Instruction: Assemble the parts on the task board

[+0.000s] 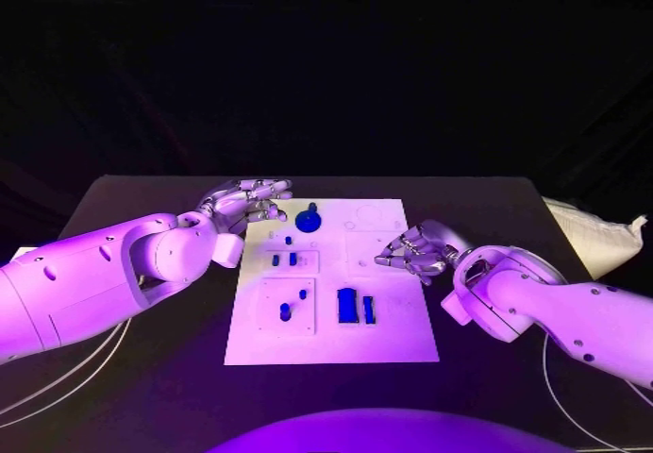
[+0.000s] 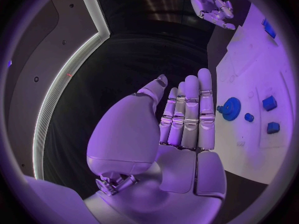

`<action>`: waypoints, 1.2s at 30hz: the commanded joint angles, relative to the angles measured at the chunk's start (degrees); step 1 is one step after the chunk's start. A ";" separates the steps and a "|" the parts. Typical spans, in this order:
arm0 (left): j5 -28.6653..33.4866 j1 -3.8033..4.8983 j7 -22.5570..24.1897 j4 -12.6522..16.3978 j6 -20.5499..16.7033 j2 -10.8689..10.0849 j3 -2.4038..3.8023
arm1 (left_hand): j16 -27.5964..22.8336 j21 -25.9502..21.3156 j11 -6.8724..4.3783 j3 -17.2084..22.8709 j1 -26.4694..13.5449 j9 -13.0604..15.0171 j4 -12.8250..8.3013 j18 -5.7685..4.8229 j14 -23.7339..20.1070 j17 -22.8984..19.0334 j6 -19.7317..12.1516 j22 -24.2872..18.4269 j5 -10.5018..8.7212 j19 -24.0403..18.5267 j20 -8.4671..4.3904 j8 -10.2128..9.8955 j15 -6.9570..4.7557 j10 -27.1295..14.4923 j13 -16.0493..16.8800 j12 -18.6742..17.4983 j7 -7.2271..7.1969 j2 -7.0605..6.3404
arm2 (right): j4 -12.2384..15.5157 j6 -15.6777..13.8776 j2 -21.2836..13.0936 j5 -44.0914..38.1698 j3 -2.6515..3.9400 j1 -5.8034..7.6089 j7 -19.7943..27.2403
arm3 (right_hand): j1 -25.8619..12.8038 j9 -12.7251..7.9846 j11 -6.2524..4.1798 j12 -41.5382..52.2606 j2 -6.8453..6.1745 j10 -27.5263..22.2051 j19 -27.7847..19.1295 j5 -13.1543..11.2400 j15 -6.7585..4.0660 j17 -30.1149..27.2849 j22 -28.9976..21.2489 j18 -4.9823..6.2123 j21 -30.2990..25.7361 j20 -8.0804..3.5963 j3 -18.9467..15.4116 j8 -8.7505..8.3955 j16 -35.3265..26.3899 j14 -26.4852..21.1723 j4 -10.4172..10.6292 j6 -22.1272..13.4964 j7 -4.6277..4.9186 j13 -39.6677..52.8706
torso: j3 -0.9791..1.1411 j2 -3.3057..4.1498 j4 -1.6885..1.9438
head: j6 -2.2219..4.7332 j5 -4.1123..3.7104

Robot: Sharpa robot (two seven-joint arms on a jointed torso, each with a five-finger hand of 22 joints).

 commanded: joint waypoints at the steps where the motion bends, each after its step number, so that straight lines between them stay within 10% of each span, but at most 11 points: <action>1: 2.60 -0.40 3.85 -1.18 -4.43 0.50 -0.25 | -7.13 -4.44 0.47 -0.63 0.99 -0.08 0.21 -0.10 -3.51 -3.66 -0.62 -2.76 0.02 -5.07 1.07 0.38 1.02 -0.99 -0.75 -0.77 -0.15 0.00 | -4.86 -2.80 2.05 23.83 -0.06 1.24 18.33 | 2.67 -0.43 0.48 -9.65 1.08 -4.88 -4.89 -0.46 0.70 -8.09 -9.09 2.31 -6.74 0.32 0.66 -0.68 -6.50 -0.19 -1.43 -1.25 0.44 -6.63 | -0.61 -2.09 -0.60 | 1.51 0.18; 5: 4.01 -0.86 6.42 -2.82 -6.86 1.14 -0.54 | -19.79 -11.96 1.14 -0.81 1.81 -0.14 0.80 0.18 -3.67 -9.29 -0.89 -8.95 0.11 -11.28 3.35 0.26 2.75 -0.75 -2.58 -2.36 -0.12 0.45 | -12.46 -0.32 5.82 35.69 -0.13 2.93 26.75 | 6.49 -1.73 2.27 -20.12 2.40 -10.74 -9.18 -1.62 2.45 -36.02 -15.21 2.36 -15.72 1.87 2.24 -1.12 -34.27 -10.80 -2.88 -4.03 2.17 -15.86 | -0.82 -3.07 -0.99 | 3.48 0.57; 11: 5.71 -1.66 9.53 -5.47 -9.71 2.73 -0.67 | -30.30 -17.29 1.73 -1.24 2.54 -0.15 1.13 0.74 -3.75 -13.35 -0.67 -14.90 0.12 -14.28 5.82 -0.65 4.65 -0.84 -2.99 -5.66 -0.58 0.57 | -22.40 6.29 11.23 44.87 -0.17 4.35 34.47 | 11.02 -6.04 6.72 -35.10 2.74 -14.71 -19.48 -5.09 8.30 -50.10 -24.87 0.92 -32.15 6.42 6.27 -1.34 -59.28 -23.68 -4.05 -7.06 5.06 -33.75 | -0.93 -4.41 -1.15 | 5.40 0.91; 19: 6.18 -2.77 11.22 -7.97 -11.53 4.95 -0.67 | -38.58 -19.55 2.90 -2.28 3.23 -0.18 0.82 0.85 -4.15 -17.12 -0.39 -21.17 0.18 -17.41 7.51 -2.52 6.10 -1.34 -2.99 -9.60 -0.98 1.26 | -28.51 10.60 14.68 47.40 -0.18 4.80 38.63 | 8.38 -13.46 7.51 -39.64 1.92 -11.21 -16.68 -5.81 10.01 -63.79 -33.88 2.56 -44.61 10.31 11.16 -1.21 -73.06 -21.42 -7.92 -5.75 4.95 -50.83 | -0.68 -5.44 -1.04 | 7.29 1.57; 20: 4.84 -2.67 8.20 -7.75 -9.45 4.64 -0.70 | -41.41 -23.23 -0.16 -5.73 -21.70 -3.91 -2.44 -2.93 -20.71 -18.78 -17.60 -27.86 -1.92 -30.68 2.88 -7.42 3.40 -19.24 -6.56 -11.41 -3.59 5.22 | -28.06 5.98 14.40 43.35 -0.16 4.79 33.38 | -16.78 -16.01 4.91 -43.31 1.12 -30.08 -31.90 -7.95 7.98 -66.24 -36.70 -0.86 -49.71 6.24 6.06 -4.77 -74.62 -40.41 -13.12 -22.59 1.66 -52.77 | -0.83 -4.92 -1.10 | 6.76 1.32; 24: 4.47 -2.76 8.47 -7.18 -10.38 4.52 -0.62 | -42.59 -23.23 -0.57 -6.53 -26.55 -3.91 -2.44 -2.93 -24.21 -23.16 -21.16 -29.84 -2.16 -33.73 1.90 -7.42 2.98 -23.07 -6.56 -12.08 -4.39 5.22 | -27.38 5.05 14.25 44.02 -0.71 5.16 33.88 | -22.99 -17.05 4.36 -43.31 1.12 -34.00 -34.43 -8.58 7.51 -67.49 -37.79 -0.86 -51.36 5.26 6.06 -4.77 -79.25 -44.07 -13.12 -26.01 0.98 -54.13 | -0.60 -4.95 -1.12 | 7.22 1.41; 26: 3.85 -2.90 8.91 -6.24 -11.91 4.32 -0.47 | -43.18 -23.23 -1.15 -7.29 -31.42 -3.91 -2.44 -3.41 -27.47 -23.16 -24.54 -31.21 -6.39 -36.36 0.99 -7.42 2.46 -26.57 -6.56 -16.19 -4.99 5.22 | -26.27 3.52 14.00 45.13 -1.60 5.77 34.70 | -28.04 -17.59 3.85 -43.31 1.12 -37.69 -37.42 -9.05 3.26 -68.04 -38.38 -1.62 -52.43 4.44 6.06 -4.77 -79.25 -47.80 -13.12 -29.31 0.35 -54.60 | -0.21 -4.99 -1.16 | 7.99 1.57; 31: 1.80 -3.37 10.40 -3.08 -17.04 3.63 0.02 | -44.31 -23.23 -2.19 -8.55 -40.12 -3.91 -2.44 -4.19 -33.31 -23.16 -30.57 -33.65 -6.39 -41.12 -0.67 -7.42 1.55 -32.89 -6.56 -16.19 -6.01 5.22 | -22.53 -1.61 13.18 48.84 -4.60 7.82 37.44 | -36.97 -18.54 2.94 -43.31 1.12 -44.30 -42.72 -13.53 3.26 -69.00 -39.44 -2.45 -54.30 3.02 6.06 -4.77 -79.25 -54.43 -13.12 -35.14 -0.80 -58.96 | 1.02 -5.14 -1.27 | 10.45 2.08; 33: 0.64 -3.63 11.24 -1.31 -19.92 3.25 0.29 | -44.62 -23.23 -2.51 -8.96 -42.79 -3.91 -2.44 -4.54 -35.11 -23.16 -32.46 -34.41 -6.39 -42.56 -1.19 -7.42 -2.49 -34.84 -6.56 -16.19 -6.34 5.22 | -20.43 -4.50 12.71 50.93 -6.28 8.97 38.98 | -39.63 -22.77 -1.10 -43.31 1.12 -46.25 -44.31 -13.53 3.26 -73.24 -39.76 -2.45 -54.86 2.60 6.06 -4.77 -79.25 -56.40 -13.12 -36.89 -1.14 -58.96 | 1.36 -5.19 -1.30 | 11.14 2.22; 34: -0.38 -3.87 11.98 0.25 -22.46 2.91 0.54 | -44.91 -23.23 -6.76 -9.27 -45.11 -3.91 -2.44 -4.80 -36.67 -23.16 -34.05 -35.06 -6.39 -43.83 -1.62 -7.42 -2.49 -36.52 -6.56 -16.19 -10.58 5.22 | -18.59 -7.02 12.31 52.76 -7.76 9.98 40.33 | -42.14 -22.77 -1.10 -43.31 1.12 -48.06 -45.79 -13.53 3.26 -73.24 -40.05 -3.06 -55.39 2.21 6.06 -4.77 -79.25 -58.26 -13.12 -38.53 -1.48 -58.96 | 1.73 -5.23 -1.34 | 11.87 2.37; 36: -1.43 -4.11 12.74 1.87 -25.09 2.56 0.79 | -49.13 -23.23 -6.76 -9.56 -46.89 -3.91 -2.44 -4.80 -37.88 -23.16 -35.27 -35.56 -6.39 -44.82 -1.95 -7.42 -2.49 -37.82 -6.56 -16.19 -10.58 5.22 | -16.82 -9.46 11.92 54.52 -9.18 10.95 41.63 | -43.90 -22.77 -1.10 -43.31 1.12 -49.38 -46.83 -13.53 3.26 -73.24 -44.14 -3.06 -55.75 1.92 6.06 -4.77 -79.25 -59.56 -13.12 -39.68 -1.70 -58.96 | 1.92 -5.25 -1.36 | 12.26 2.45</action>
